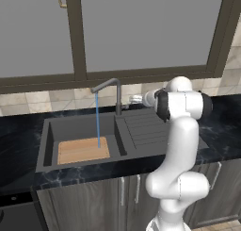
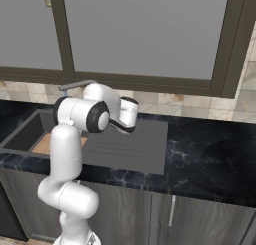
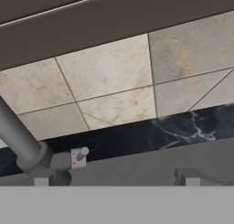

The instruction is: Turn on the sink faucet with hot water and rinse the cutting board for ten seconds, then turn off the faucet. Push the cutting board to reach the water if necessary.

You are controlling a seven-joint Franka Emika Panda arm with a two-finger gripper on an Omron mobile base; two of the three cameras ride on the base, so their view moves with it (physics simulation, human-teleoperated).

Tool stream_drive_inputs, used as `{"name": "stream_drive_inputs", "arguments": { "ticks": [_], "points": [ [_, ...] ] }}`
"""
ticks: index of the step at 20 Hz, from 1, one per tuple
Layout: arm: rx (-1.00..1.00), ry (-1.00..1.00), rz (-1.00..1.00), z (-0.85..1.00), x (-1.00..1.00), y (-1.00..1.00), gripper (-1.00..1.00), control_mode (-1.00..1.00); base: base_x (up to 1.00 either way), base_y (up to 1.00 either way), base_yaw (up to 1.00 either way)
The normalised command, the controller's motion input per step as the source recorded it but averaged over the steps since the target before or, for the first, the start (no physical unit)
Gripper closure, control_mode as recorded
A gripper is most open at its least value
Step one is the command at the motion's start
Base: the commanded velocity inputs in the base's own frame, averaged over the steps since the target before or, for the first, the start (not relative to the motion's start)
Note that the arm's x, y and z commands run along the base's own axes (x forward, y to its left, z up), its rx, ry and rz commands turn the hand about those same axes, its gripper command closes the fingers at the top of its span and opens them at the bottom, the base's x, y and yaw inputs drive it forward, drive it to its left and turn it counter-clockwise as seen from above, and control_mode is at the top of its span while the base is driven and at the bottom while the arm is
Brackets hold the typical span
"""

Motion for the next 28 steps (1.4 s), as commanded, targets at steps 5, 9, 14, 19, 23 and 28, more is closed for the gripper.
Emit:
{"name": "stream_drive_inputs", "arguments": {
  "ticks": [5,9,14,19,23,28],
  "points": [
    [0.00,0.00,0.00,0.00,0.00,-0.01,-1.00,-1.00,0.00,0.00,0.00],
    [0.00,0.00,0.00,0.00,0.00,-0.08,-1.00,-1.00,0.00,0.00,0.00],
    [0.00,0.00,0.00,0.00,0.05,-0.18,-1.00,-1.00,0.00,0.00,0.00],
    [0.00,0.00,0.00,-0.01,0.06,-0.14,-1.00,-1.00,0.00,0.00,0.00],
    [0.00,0.00,0.00,-0.10,0.14,-0.04,-1.00,-1.00,0.00,0.00,0.00],
    [0.00,0.00,0.02,-0.14,0.03,0.00,-1.00,-1.00,0.00,0.00,0.00]
  ]
}}
